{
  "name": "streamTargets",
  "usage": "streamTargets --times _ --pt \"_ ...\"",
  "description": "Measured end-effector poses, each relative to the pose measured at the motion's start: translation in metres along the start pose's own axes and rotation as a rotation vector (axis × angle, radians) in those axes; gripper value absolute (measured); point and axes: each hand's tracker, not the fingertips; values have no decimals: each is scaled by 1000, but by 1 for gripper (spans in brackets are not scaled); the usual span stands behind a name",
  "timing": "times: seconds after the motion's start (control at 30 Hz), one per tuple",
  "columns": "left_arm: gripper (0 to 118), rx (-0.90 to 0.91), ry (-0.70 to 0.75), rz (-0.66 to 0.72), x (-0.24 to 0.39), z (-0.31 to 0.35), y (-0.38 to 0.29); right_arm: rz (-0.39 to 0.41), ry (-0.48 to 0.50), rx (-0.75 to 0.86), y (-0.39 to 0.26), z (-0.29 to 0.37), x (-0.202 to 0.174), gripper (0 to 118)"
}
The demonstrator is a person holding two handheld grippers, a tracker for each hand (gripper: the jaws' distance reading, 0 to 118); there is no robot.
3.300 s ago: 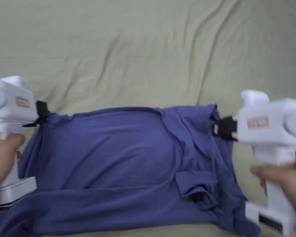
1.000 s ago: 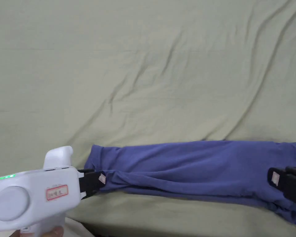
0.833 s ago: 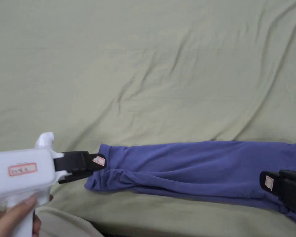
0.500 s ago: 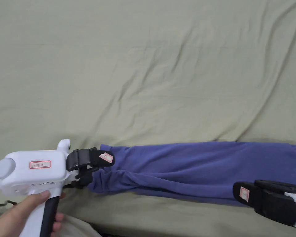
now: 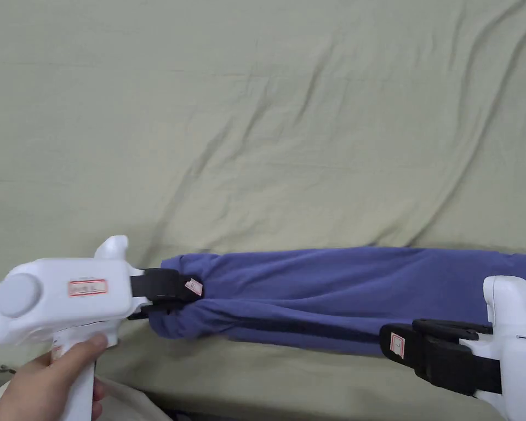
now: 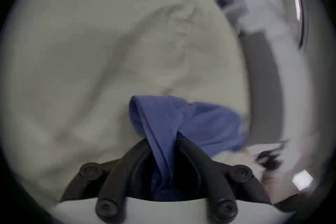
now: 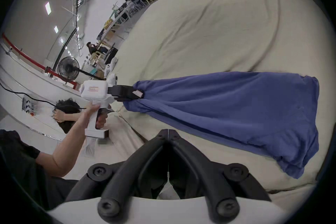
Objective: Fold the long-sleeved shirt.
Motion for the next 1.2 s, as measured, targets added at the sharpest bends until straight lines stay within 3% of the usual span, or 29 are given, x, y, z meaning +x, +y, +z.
streamTargets --times 0.03,0.13,0.2,0.3,0.57,0.8,0.93,1.03,1.2 --pt "9 -5 -77 59 -5 0 -4 -5 -6 0 0 1 2 3" --pt "9 49 -75 30 -5 6 -14 -44 -31 6 -1 6 6 3" --pt "9 83 -229 124 -15 15 -15 -73 -19 23 -2 12 9 3" --pt "9 157 -319 158 -22 38 -6 -94 -20 31 -2 19 12 3" --pt "9 333 -371 131 -27 120 23 -106 -50 42 4 23 11 3" --pt "9 472 -83 24 -11 182 43 -64 -67 46 16 18 2 3" --pt "9 467 -17 -70 33 157 39 -88 -95 43 18 13 4 3" --pt "9 365 32 -248 97 102 23 -101 -161 29 16 13 9 3" --pt "9 164 237 -467 188 -33 -26 -113 -197 27 9 28 20 3"
